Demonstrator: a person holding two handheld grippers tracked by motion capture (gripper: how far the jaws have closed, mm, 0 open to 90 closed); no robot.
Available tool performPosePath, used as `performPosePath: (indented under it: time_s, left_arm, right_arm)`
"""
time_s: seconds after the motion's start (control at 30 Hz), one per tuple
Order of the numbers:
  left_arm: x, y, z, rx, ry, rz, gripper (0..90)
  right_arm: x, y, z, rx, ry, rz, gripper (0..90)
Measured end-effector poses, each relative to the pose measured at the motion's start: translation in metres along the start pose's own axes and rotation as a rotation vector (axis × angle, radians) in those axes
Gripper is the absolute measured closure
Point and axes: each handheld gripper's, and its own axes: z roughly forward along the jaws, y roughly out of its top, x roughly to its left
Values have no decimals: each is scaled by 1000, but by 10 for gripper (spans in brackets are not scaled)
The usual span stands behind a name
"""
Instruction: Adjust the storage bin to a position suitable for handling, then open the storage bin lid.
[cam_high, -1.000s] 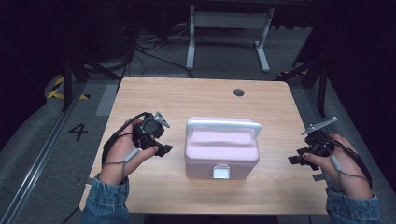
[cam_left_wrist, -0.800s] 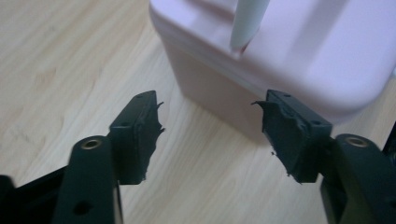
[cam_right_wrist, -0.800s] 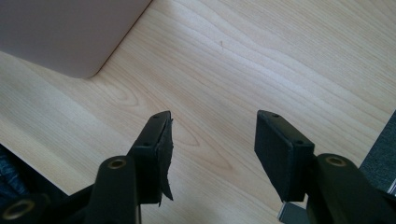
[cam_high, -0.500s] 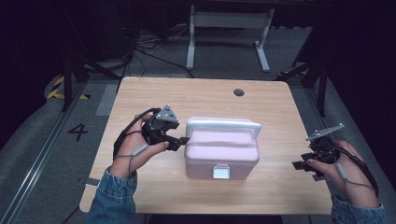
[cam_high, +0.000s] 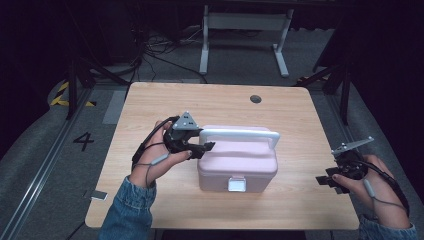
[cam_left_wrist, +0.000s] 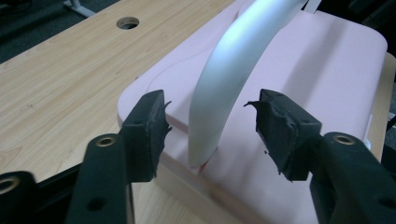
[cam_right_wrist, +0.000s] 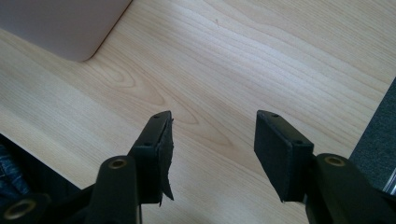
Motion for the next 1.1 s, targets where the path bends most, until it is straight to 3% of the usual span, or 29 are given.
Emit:
performPosePath:
  time_s: [0.07, 0.23, 0.33, 0.4, 0.7, 0.83, 0.93, 0.97, 1.0, 1.1]
  left_arm:
    - [-2, 1, 3, -25, 6, -17, 572]
    - [-5, 4, 10, -59, 28, -65, 619]
    - [-5, 5, 10, -63, 41, -60, 644]
    - [-6, 6, 10, -101, 30, -69, 672]
    - [-5, 14, 10, -93, 52, -74, 675]
    - [0, 18, 12, -113, 53, -88, 678]
    - [5, 18, 11, -144, 36, -116, 695]
    - [8, 17, 11, -170, 22, -144, 695]
    - [12, 17, 10, -199, 13, -155, 710]
    - [14, 18, 10, -199, 4, -161, 712]
  right_arm:
    - [1, -1, 0, -2, 3, 5, 488]
    - [2, -1, 2, -1, 8, 2, 490]
    - [3, -1, 2, 0, 9, 4, 491]
    - [2, -2, 2, 0, 3, 5, 491]
    - [5, -7, 0, -17, -7, 2, 522]
    - [6, -8, -5, -72, 2, 20, 571]
    - [7, -7, -10, -152, 14, 12, 610]
    - [7, -7, -10, -152, 14, 12, 610]
    - [10, -6, -12, -208, 27, 5, 629]
    - [12, -5, -12, -240, 37, -5, 646]
